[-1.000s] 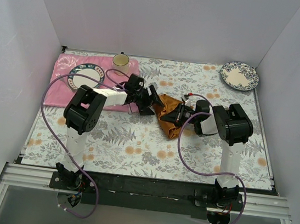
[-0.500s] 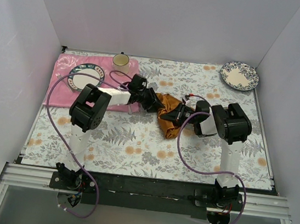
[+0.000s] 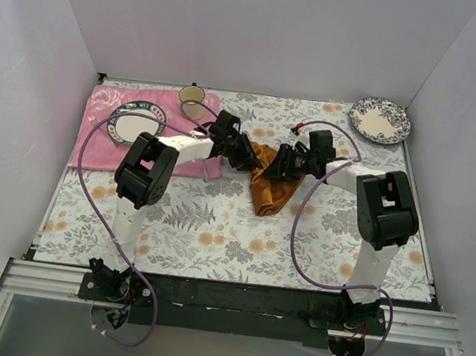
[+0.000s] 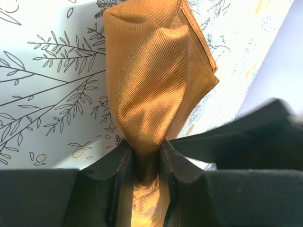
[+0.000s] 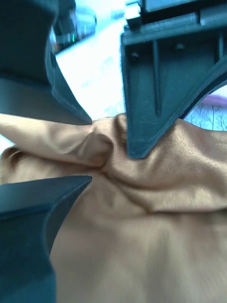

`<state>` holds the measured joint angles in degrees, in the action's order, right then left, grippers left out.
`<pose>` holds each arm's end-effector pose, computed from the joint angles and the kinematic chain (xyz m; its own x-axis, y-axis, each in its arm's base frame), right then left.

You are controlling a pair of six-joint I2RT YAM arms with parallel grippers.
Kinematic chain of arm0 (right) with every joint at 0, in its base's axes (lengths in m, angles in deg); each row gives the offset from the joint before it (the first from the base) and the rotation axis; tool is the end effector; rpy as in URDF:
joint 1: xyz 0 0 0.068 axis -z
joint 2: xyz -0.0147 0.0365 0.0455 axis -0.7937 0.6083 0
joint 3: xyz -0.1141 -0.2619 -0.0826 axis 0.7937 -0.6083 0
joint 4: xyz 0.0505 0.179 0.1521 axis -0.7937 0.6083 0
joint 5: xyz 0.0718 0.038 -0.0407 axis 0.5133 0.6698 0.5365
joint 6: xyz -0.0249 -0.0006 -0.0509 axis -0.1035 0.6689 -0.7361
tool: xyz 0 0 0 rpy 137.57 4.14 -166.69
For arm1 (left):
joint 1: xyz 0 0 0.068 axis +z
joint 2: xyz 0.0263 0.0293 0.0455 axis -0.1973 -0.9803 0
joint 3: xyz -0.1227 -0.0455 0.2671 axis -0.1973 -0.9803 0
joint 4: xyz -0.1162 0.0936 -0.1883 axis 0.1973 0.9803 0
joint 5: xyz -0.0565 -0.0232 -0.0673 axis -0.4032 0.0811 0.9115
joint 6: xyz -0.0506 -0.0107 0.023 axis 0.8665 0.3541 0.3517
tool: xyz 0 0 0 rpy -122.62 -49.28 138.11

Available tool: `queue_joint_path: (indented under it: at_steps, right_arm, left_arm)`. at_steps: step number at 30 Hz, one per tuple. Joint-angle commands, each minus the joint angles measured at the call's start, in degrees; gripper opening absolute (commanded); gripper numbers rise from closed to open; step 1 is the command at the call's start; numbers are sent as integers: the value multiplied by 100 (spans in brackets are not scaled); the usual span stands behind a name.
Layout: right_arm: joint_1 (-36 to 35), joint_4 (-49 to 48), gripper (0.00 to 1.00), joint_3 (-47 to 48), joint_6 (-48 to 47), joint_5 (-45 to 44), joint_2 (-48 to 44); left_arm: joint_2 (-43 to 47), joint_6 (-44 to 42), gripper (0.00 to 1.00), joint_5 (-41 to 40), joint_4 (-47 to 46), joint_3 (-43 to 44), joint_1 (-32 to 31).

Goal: Fold the napkin, place the utensils inside, and roll it up
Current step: Roll the napkin with the utensil

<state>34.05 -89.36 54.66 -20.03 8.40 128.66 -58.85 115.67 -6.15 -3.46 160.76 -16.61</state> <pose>0.3722 0.1500 0.1867 -0.8724 0.0778 -0.4826 -0.3280 0.6387 0.6960 0.4095 -0.2365 0.1717 -0.6287 -0.6904 0.3578 -0.7124 0.3269 -0.6210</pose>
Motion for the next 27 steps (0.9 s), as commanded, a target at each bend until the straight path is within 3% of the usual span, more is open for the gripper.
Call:
queue_joint_path:
  at_steps: [1,5,12,14,15,19,27]
  right_arm:
    - [-15,1926,59,327,-1590,-1321,-633]
    - [-331,2059,65,248,-2231,-2201,-1247]
    - [-1691,1936,68,301,-2488,-4248,-1539]
    - [-1913,1822,71,371,-2435,-4715,-1390]
    - [-2114,1831,80,432,-2418,-4864,-1311]
    - [-2581,1594,79,565,-2435,-6092,-873]
    - [-3003,952,77,643,-2611,-7080,-274]
  left_arm:
    - [-288,-341,0,-414,737,39,48]
    - [-349,-341,0,-318,816,109,48]
    - [-437,-262,0,-221,1000,232,57]
    - [-455,-192,0,-133,1036,241,74]
    - [-463,-174,0,-142,1036,250,74]
    - [-507,-121,0,-72,1141,320,74]
    - [-534,28,0,69,1159,267,127]
